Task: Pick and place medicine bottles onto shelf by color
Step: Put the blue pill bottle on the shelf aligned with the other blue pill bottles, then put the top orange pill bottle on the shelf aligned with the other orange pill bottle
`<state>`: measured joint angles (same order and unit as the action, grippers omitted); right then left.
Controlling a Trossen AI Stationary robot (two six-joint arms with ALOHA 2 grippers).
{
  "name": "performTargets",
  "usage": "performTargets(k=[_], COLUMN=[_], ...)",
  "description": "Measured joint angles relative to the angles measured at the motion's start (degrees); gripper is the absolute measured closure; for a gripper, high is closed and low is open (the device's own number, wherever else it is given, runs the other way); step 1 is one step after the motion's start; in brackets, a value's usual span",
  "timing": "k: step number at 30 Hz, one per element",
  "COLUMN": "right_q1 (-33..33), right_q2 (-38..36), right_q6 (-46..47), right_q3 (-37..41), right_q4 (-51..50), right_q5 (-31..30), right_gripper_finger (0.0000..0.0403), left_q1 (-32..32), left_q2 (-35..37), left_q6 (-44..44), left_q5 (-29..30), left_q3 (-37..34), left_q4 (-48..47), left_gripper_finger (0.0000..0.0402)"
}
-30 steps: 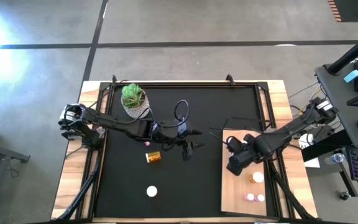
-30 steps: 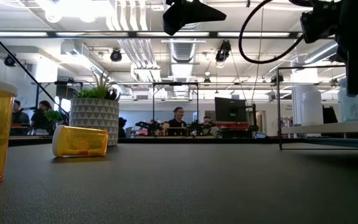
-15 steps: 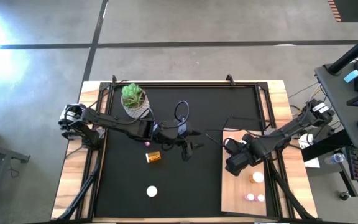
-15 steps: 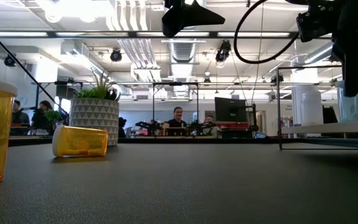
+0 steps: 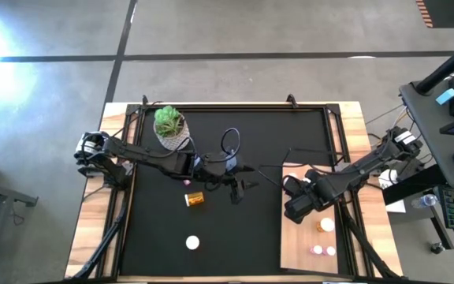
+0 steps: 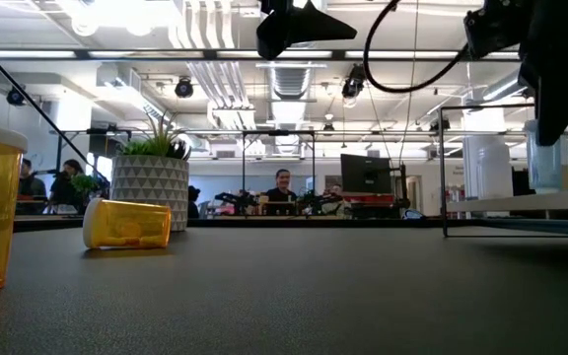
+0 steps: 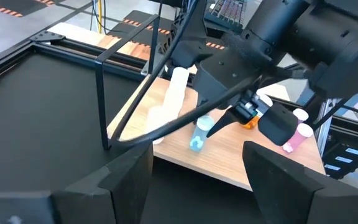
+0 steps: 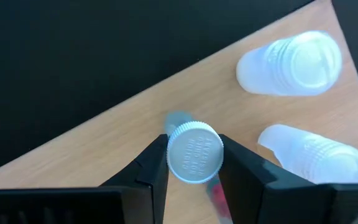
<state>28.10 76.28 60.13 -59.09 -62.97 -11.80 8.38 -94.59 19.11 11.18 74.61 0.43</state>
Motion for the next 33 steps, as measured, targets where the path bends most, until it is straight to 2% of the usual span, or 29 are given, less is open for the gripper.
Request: performTargets(k=[11,16,22,27,31,33], right_q1=[0.0,0.0,0.0,0.0,0.0,0.0], right_q2=[0.0,0.0,-0.1,-0.1,-0.1,-0.1], right_q6=[-0.3,-0.3,-1.1,-2.8,-4.2,-5.2], right_q3=[-0.7,-1.4,-7.5,-13.2,-18.4,-20.7], right_q4=[-1.6,-2.2,-7.2,-9.0,-9.7,-10.1], right_q5=[-0.2,-0.2,-0.3,-1.8,-1.8,-1.8], right_gripper_finger=[0.0224,0.0218,0.0218,0.0218,0.0218,0.0218], left_q1=[0.0,0.0,0.0,0.0,1.0,2.5], left_q2=[0.0,0.0,0.0,0.0,0.2,0.8], left_q6=[0.0,0.0,0.1,4.3,9.4,12.3], left_q5=[0.0,-0.3,-1.7,-4.8,-10.3,-11.1], left_q3=[0.0,0.0,0.0,0.0,0.0,0.0], left_q4=[-0.1,-0.2,-1.9,-8.2,-21.7,-30.2], left_gripper_finger=[0.0169,0.0169,0.0169,0.0169,0.0169,0.0169])
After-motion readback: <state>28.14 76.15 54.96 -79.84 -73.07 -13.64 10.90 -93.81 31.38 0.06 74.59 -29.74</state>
